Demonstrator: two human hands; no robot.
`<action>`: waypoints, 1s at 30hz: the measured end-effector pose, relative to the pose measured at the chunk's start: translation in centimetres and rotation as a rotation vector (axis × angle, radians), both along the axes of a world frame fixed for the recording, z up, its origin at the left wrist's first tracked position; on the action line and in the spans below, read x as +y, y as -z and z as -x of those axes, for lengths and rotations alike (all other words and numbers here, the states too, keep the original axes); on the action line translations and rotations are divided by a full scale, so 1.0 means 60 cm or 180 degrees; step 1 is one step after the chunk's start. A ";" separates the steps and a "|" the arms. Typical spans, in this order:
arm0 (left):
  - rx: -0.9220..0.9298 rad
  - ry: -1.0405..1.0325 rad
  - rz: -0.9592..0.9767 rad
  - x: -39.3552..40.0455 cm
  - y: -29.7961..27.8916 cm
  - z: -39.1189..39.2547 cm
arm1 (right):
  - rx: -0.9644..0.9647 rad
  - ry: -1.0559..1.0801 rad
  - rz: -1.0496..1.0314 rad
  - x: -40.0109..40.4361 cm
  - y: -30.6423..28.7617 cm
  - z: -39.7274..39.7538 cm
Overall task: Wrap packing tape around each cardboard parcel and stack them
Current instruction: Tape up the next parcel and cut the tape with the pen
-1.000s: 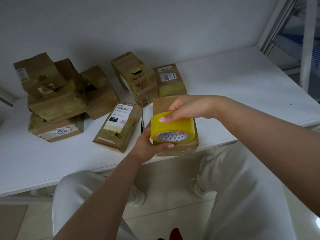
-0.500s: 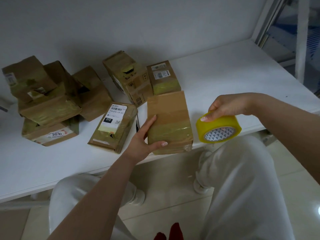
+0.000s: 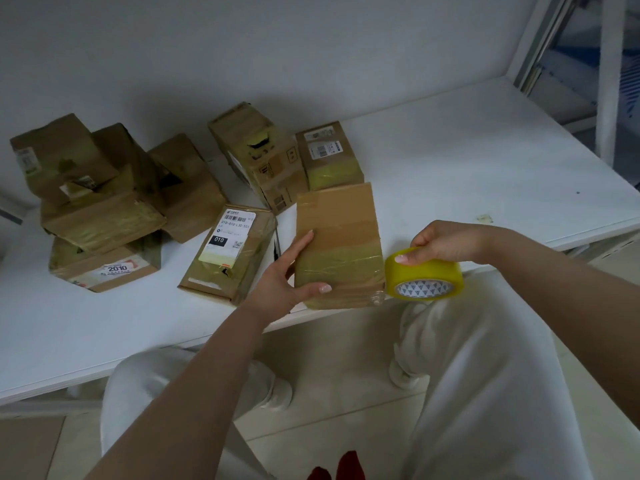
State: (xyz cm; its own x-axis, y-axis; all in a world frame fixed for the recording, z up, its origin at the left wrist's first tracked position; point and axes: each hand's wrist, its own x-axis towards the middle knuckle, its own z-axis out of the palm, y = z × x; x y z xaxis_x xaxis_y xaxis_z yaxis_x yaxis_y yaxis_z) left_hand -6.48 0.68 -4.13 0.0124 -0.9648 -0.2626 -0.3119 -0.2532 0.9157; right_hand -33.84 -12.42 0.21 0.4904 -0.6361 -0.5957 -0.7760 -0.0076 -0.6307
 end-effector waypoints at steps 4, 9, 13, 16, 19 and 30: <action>-0.0693 0.0230 -0.0219 -0.009 -0.031 -0.007 | 0.0100 -0.0144 -0.0023 0.014 -0.001 -0.006; -0.2314 0.0466 0.0435 -0.039 -0.057 0.071 | 0.0037 -0.0099 -0.0111 0.027 0.008 -0.010; -0.3173 0.0873 0.0314 -0.054 -0.018 0.129 | 0.0009 -0.0130 -0.0198 0.028 0.012 -0.003; -0.3664 0.0933 0.0156 -0.056 0.000 0.131 | 0.0131 -0.0160 -0.0078 0.022 0.009 -0.001; -0.3709 0.0982 0.0116 -0.055 -0.004 0.133 | 0.0596 -0.0391 0.0281 0.020 0.001 -0.016; -0.3611 0.0905 0.0175 -0.055 -0.007 0.129 | 0.0766 -0.0446 0.0554 0.034 -0.006 -0.037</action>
